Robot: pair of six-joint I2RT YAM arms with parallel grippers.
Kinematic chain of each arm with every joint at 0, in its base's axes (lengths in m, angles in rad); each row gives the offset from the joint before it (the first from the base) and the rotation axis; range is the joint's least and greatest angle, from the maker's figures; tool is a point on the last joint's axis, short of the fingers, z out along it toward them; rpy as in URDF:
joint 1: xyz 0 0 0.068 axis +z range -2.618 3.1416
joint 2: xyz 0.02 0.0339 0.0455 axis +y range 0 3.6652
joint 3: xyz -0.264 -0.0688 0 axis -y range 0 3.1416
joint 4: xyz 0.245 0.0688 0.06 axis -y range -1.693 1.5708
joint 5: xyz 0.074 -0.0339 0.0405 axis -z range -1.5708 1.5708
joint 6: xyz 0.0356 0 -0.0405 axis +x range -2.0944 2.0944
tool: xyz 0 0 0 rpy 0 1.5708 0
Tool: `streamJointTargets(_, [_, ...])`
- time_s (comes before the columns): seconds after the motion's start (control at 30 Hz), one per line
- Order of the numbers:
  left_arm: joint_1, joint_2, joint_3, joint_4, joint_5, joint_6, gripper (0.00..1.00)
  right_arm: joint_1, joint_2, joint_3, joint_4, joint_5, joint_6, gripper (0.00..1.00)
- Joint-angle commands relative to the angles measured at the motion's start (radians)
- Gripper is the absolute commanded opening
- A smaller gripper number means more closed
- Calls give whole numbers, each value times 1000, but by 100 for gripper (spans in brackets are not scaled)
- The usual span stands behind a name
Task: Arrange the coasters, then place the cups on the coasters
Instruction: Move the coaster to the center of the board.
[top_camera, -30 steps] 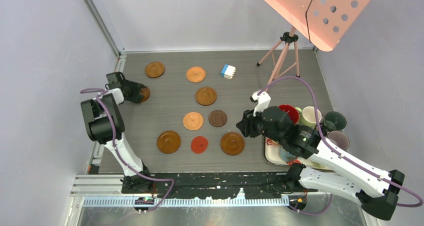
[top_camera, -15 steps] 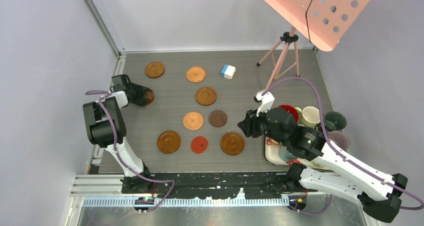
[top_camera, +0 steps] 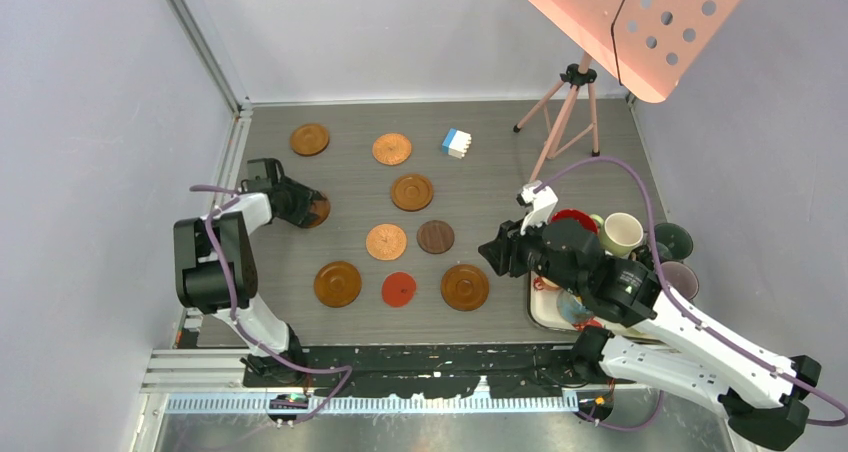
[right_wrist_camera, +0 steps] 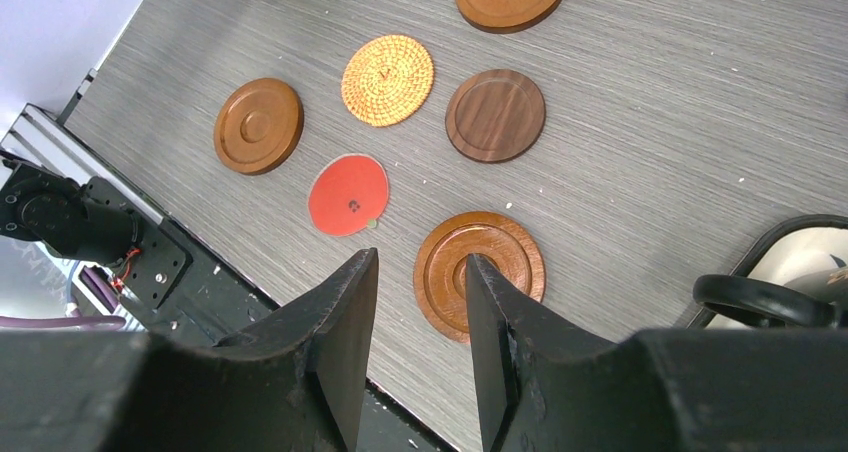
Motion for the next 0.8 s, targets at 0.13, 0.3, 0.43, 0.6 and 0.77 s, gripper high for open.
streamJointTargets(0.13, [-40,-55,-53,-50,-6,7,51,4,-50,-14,7,0,27,45])
streamJointTargets(0.3, [-74,-100,-68,-88,-33,9,51,4,-55,-23,13,-1,32,45])
streamJointTargets(0.43, [-95,-119,-81,-106,-49,10,51,4,-48,-29,25,-9,37,45])
streamJointTargets(0.6, [-123,-123,-109,-108,-51,3,51,5,-37,-30,39,-17,40,45])
streamJointTargets(0.77, [-147,-135,-128,-105,-60,-4,51,5,-22,-32,51,-24,41,45])
